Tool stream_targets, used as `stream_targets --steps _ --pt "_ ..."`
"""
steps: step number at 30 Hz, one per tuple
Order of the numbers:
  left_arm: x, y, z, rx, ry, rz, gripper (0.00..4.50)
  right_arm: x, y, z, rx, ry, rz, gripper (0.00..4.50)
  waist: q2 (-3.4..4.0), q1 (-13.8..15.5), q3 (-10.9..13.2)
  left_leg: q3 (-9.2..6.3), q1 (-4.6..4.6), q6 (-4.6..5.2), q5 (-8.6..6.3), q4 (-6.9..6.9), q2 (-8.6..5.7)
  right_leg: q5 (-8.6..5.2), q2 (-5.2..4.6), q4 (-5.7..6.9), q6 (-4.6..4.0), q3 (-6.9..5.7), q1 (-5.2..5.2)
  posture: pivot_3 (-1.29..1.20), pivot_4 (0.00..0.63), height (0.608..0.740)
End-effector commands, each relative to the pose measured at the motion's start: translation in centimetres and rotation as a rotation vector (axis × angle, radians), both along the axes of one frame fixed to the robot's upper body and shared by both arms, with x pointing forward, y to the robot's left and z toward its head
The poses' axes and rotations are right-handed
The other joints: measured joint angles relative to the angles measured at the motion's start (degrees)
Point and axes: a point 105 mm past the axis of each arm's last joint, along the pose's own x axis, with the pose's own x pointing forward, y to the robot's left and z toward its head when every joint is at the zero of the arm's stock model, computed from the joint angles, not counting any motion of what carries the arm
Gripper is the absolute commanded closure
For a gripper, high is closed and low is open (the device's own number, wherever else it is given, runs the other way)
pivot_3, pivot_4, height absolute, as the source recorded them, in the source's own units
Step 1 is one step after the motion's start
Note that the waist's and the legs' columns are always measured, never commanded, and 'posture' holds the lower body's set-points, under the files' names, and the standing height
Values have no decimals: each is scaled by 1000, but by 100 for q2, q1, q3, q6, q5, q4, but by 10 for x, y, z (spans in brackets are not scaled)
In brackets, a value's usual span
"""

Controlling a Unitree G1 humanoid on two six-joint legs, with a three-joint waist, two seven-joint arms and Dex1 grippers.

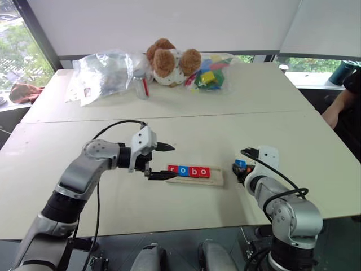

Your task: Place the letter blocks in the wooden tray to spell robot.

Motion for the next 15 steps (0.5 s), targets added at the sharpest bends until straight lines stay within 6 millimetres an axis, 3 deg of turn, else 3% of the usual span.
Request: stream_targets --steps 1,7,9,12,15 --pt "-5 -1 8 -3 -35 -21 0 -1 -9 3 -29 -14 -25 72 0 17 0 0 0 0 0 1 -1 0 0 0 0 0 1 0 150 740" --pt "-3 7 13 6 -38 -10 0 5 -12 51 -153 -190 189 72 1 28 1 1 -2 6 -3 2 -8 0 -4 -12 0 -3 5 0 150 740" --pt "-5 12 16 13 -32 -18 0 8 -5 67 -217 -259 457 72 6 14 6 0 -2 6 -3 1 -3 0 2 -15 0 -6 5 0 150 740" --pt "-10 18 20 41 -24 -45 0 2 -14 71 -265 -267 817 72 -2 13 11 1 1 11 -6 -4 -1 -1 17 -29 1 -14 15 0 150 740" --pt "-11 22 22 67 -28 -58 0 0 -39 55 -317 -175 1034 72 -4 29 12 -1 7 20 -11 -3 8 -1 27 -38 1 -18 30 0 150 740"
